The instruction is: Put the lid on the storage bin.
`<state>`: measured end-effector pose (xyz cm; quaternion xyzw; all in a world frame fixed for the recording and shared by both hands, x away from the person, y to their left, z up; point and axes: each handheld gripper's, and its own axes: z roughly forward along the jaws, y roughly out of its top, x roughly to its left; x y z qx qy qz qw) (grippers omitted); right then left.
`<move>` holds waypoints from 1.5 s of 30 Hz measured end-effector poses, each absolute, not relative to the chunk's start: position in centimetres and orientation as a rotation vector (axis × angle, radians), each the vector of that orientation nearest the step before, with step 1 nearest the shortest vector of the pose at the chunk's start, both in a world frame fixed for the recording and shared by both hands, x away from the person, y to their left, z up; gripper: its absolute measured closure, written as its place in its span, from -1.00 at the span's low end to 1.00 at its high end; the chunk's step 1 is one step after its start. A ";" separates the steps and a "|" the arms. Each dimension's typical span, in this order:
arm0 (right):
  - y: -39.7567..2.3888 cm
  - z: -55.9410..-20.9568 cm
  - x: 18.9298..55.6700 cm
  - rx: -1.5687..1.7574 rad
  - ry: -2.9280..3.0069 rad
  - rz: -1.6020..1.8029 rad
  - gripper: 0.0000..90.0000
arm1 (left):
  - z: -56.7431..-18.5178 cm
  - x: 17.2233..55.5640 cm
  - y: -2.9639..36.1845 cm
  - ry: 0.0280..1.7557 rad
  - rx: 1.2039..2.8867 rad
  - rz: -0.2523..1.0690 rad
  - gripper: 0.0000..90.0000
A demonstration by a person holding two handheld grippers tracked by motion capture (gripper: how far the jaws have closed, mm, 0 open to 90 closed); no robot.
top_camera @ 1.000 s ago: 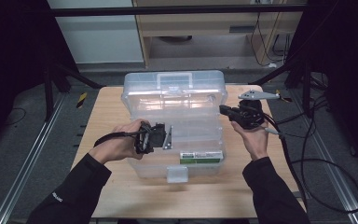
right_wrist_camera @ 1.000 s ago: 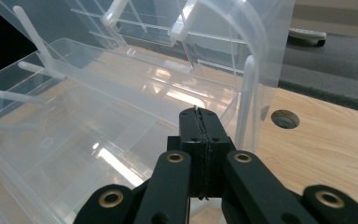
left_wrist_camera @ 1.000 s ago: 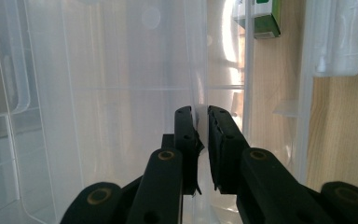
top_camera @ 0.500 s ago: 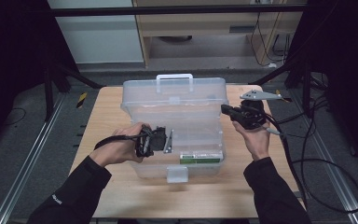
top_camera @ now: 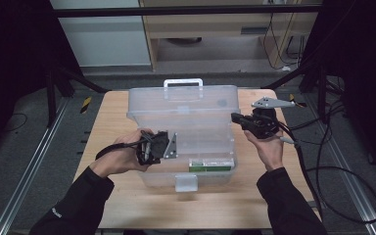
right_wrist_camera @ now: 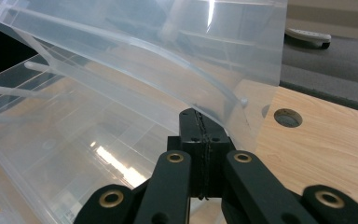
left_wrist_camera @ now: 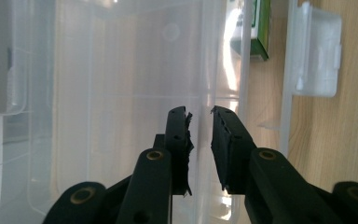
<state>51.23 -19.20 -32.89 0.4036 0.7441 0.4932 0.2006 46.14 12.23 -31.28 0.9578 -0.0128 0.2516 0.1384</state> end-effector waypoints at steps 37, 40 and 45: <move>-20.1 -34.5 48.4 1.078 2.134 1.374 1.00 | -33.2 46.6 23.3 0.729 2.148 0.713 0.99; -20.2 -35.0 48.0 1.080 2.147 1.367 1.00 | -33.9 46.6 23.8 0.766 2.132 0.700 0.99; -20.1 -35.6 47.3 1.063 2.162 1.352 1.00 | -34.6 46.7 24.3 0.781 2.112 0.686 0.99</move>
